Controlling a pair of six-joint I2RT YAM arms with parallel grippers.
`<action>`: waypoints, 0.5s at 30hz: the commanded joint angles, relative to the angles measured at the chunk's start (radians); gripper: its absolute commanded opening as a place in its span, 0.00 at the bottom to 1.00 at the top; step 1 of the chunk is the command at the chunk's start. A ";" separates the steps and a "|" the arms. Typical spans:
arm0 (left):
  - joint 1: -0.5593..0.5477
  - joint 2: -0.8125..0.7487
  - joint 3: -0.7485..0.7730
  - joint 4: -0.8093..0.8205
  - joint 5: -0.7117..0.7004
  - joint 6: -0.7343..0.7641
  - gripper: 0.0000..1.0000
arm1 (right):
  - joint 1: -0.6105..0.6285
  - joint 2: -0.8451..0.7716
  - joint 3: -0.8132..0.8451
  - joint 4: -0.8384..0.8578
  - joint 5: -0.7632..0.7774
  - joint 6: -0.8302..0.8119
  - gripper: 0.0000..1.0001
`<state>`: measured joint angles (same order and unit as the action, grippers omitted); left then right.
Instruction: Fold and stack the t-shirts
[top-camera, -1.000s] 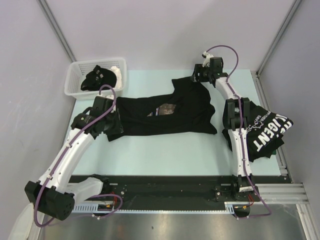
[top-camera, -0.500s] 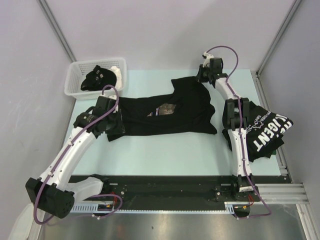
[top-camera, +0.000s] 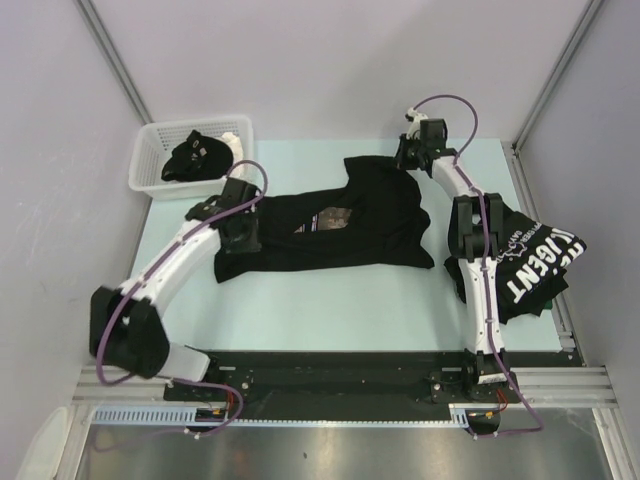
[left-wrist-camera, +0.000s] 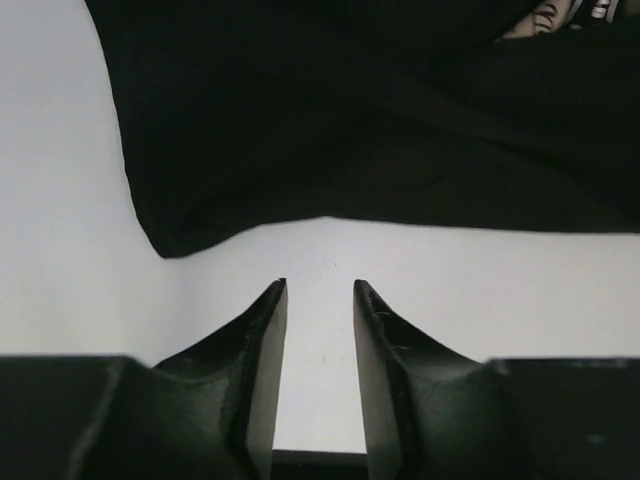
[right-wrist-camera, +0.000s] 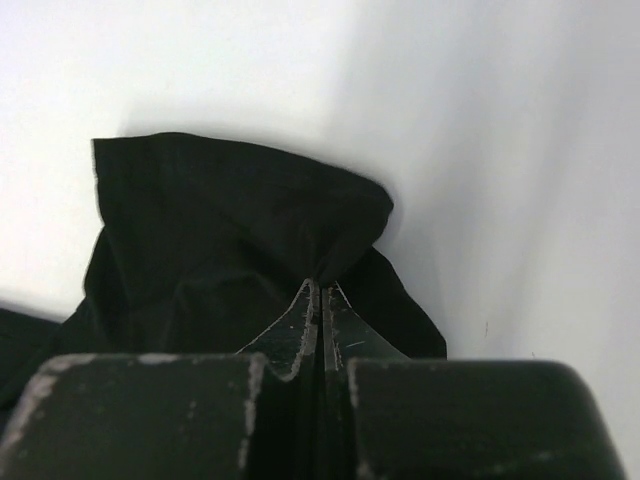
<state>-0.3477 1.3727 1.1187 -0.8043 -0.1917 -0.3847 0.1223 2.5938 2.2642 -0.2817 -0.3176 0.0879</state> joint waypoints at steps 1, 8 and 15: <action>-0.002 0.153 0.118 0.138 -0.048 0.070 0.47 | -0.006 -0.152 -0.057 0.009 0.020 -0.033 0.00; 0.045 0.362 0.294 0.215 -0.071 0.139 0.57 | -0.026 -0.228 -0.143 0.019 0.018 -0.039 0.00; 0.116 0.486 0.362 0.272 -0.112 0.141 0.58 | -0.035 -0.235 -0.152 0.024 0.008 -0.037 0.00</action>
<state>-0.2615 1.8202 1.4418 -0.5926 -0.2501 -0.2646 0.0948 2.4172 2.1189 -0.2798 -0.3115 0.0692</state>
